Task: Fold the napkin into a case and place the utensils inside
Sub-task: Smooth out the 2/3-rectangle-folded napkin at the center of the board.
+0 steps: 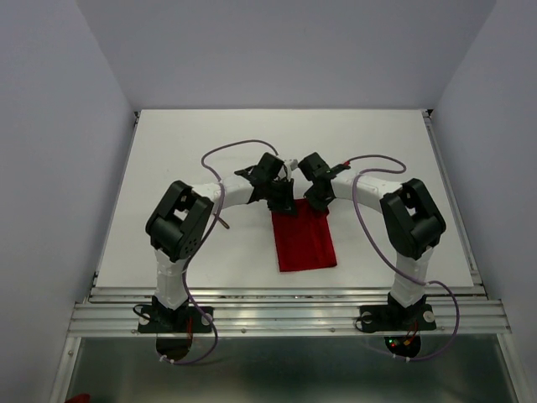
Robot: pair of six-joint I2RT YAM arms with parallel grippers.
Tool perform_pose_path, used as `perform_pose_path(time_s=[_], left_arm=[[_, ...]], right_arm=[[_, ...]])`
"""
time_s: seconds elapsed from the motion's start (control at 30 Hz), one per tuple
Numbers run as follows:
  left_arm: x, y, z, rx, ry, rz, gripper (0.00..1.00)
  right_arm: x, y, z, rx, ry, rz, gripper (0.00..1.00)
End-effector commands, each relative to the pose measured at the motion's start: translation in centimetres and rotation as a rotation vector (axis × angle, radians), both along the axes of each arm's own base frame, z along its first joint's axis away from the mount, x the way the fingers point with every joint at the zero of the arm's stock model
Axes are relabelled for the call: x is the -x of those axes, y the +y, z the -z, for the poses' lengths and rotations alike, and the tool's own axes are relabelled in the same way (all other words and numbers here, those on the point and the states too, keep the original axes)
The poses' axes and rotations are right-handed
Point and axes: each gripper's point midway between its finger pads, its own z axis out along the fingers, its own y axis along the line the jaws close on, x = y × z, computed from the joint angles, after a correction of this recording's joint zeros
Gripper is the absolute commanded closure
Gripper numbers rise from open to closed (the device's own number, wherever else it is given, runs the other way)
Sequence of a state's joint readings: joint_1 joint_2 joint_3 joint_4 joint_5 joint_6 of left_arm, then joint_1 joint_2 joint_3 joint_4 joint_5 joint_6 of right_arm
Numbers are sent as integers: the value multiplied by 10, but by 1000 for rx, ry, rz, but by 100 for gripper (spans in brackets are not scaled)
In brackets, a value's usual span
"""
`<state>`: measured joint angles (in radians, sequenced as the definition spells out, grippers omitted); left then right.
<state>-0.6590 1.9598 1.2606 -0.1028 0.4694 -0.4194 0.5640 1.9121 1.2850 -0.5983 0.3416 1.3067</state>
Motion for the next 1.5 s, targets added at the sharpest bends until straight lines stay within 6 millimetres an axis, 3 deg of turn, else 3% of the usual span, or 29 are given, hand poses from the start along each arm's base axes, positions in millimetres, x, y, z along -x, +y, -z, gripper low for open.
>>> perform_pose_path(time_s=[0.0, 0.1, 0.23, 0.27, 0.3, 0.4, 0.47, 0.5, 0.6, 0.73, 1.0, 1.2, 1.47], left_arm=[[-13, 9, -35, -4, -88, -6, 100], [-16, 13, -35, -19, -93, -7, 100], [-1, 5, -50, 49, -86, 21, 98], [4, 4, -50, 59, -80, 22, 92], [7, 2, -56, 79, -79, 26, 78], [25, -8, -66, 150, -43, 26, 49], [39, -15, -73, 191, -22, 7, 34], [43, -19, -75, 200, -17, 8, 31], [58, -32, -78, 234, 9, 24, 26], [71, -37, -64, 213, 41, 36, 22], [90, -45, -48, 216, 89, 57, 22], [100, -46, -36, 190, 110, 56, 23], [107, -48, -13, 159, 131, 44, 15]], right_arm=[[27, -34, 18, 85, 73, 208, 99], [32, -37, 17, 87, 100, 258, 99], [34, -45, 13, 128, 103, 288, 99], [34, -46, 13, 129, 102, 296, 99], [34, -46, 13, 126, 98, 298, 99], [35, -44, 15, 106, 94, 296, 99], [34, -43, 15, 103, 93, 296, 99], [34, -43, 16, 104, 94, 296, 99], [33, -43, 15, 103, 87, 295, 99], [31, -42, 12, 95, 75, 293, 99], [32, -44, 8, 90, 62, 294, 99], [31, -43, 6, 84, 57, 291, 99], [31, -43, 3, 84, 48, 287, 99]])
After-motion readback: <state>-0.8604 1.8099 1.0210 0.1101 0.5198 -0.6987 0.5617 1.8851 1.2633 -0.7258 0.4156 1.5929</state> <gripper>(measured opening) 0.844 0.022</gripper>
